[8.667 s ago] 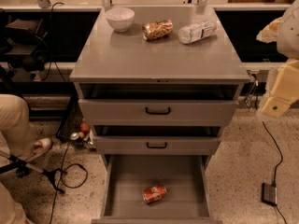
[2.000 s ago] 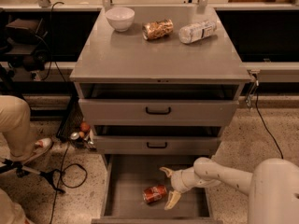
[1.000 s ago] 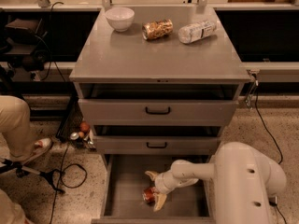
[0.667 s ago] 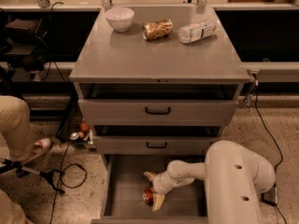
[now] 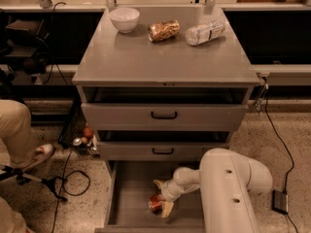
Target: Pick coke can from bottom drawer and place on counter
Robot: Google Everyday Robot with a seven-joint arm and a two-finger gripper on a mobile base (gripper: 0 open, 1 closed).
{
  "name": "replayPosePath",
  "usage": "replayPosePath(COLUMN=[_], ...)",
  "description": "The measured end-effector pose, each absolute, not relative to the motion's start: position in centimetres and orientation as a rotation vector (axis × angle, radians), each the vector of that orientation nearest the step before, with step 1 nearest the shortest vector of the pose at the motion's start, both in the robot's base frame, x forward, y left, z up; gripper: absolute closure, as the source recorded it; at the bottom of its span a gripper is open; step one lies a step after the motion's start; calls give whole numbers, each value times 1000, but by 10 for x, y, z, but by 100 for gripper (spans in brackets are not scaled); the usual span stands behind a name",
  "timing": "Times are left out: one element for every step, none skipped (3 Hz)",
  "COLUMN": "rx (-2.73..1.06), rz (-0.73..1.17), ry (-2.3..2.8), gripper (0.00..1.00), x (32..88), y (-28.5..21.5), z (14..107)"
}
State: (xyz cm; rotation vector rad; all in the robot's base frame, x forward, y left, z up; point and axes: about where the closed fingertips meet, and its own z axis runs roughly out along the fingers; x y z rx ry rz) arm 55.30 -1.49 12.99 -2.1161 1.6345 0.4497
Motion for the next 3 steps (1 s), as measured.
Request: replayPosePath(rx=[-2108, -2103, -2104], rz=[443, 419, 393], ry=[1673, 1699, 1706], gripper=[26, 49, 72], x=[557, 559, 559], y=[-26, -38, -47], z=[120, 124, 137])
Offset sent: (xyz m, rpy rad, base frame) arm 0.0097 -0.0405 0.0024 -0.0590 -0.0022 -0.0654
